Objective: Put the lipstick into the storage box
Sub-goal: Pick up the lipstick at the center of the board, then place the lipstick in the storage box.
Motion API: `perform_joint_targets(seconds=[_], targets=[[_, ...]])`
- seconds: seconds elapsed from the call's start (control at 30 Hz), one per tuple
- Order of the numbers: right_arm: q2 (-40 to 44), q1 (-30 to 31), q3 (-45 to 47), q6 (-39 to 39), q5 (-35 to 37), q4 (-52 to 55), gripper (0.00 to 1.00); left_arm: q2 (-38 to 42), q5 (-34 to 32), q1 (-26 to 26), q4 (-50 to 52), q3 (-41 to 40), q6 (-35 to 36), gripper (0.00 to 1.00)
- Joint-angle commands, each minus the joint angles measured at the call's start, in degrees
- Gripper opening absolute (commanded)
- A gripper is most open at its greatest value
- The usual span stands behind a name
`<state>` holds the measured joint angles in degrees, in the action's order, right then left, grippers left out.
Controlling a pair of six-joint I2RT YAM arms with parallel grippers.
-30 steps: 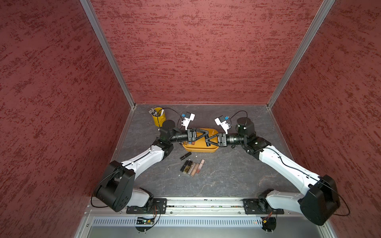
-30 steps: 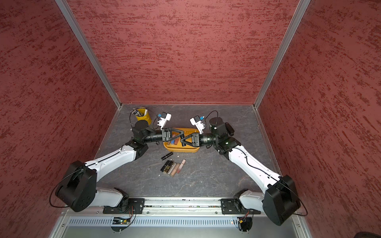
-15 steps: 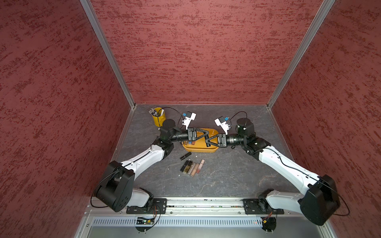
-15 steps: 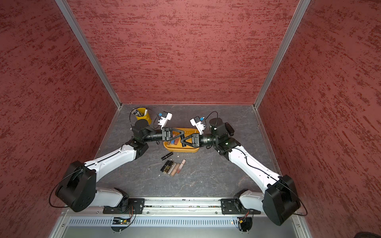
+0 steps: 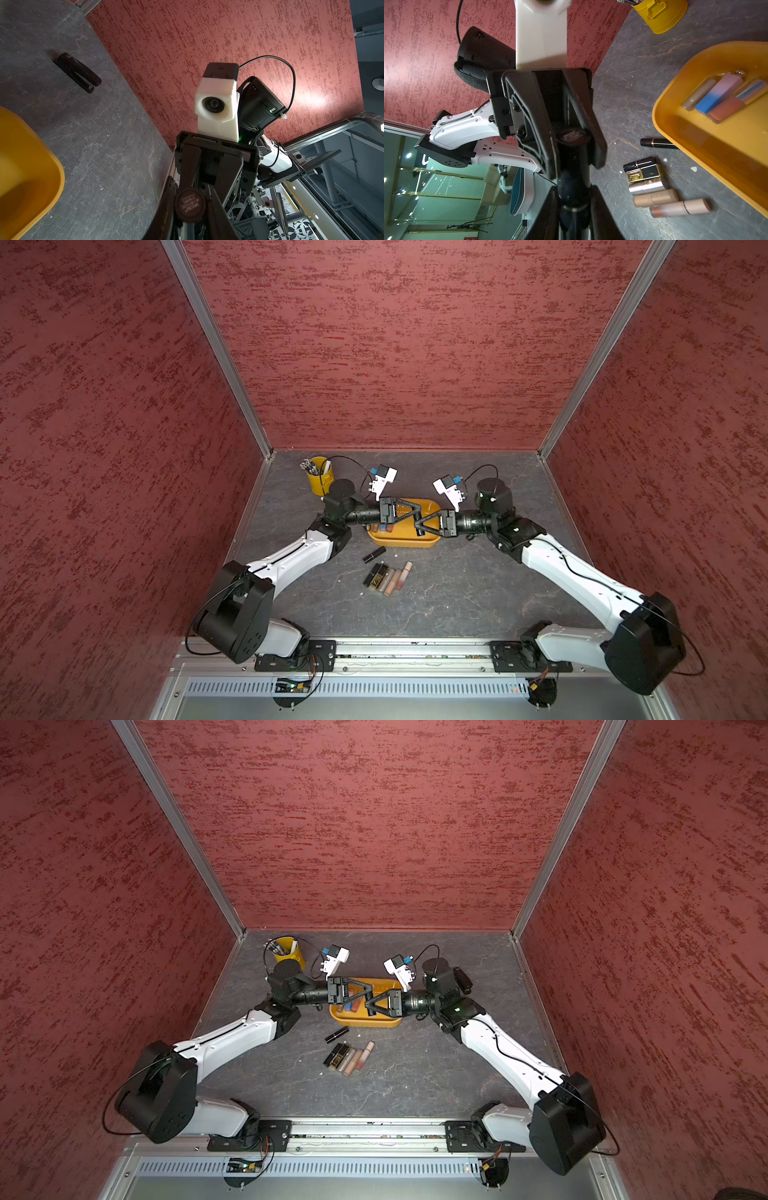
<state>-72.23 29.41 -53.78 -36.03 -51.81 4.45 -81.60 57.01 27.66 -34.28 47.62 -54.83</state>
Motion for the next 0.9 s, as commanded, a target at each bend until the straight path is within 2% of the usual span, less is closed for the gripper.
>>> perform_joint_targets(seconds=[0.0,0.13,0.23,0.37,0.5,0.6,0.87], targets=[[-0.2,-0.2,0.3,0.2,1.2,-0.5,0.32,-0.8,1.8,0.1,0.9,1.7,1.0,0.16],[0.1,-0.6,0.3,0.4,2.4,0.4,0.58,-0.8,1.6,-0.4,4.6,2.5,2.9,0.15],[1.0,-1.4,0.3,0.9,3.8,1.7,0.68,-0.3,0.1,-1.2,17.5,5.3,9.4,0.16],[3.1,-2.3,-0.2,3.6,8.5,6.5,0.71,-0.7,-6.2,-1.9,38.4,12.0,21.3,0.16],[4.5,-2.5,-1.6,7.3,17.8,14.4,0.72,-4.0,-14.9,-2.1,54.3,19.7,29.6,0.16],[4.7,-2.4,-2.0,9.1,22.3,18.4,0.72,-7.2,-18.9,-2.0,59.3,23.8,31.8,0.16],[7.2,-2.4,0.4,11.7,25.6,18.9,0.72,-14.7,-26.6,0.0,68.9,33.5,36.7,0.16]])
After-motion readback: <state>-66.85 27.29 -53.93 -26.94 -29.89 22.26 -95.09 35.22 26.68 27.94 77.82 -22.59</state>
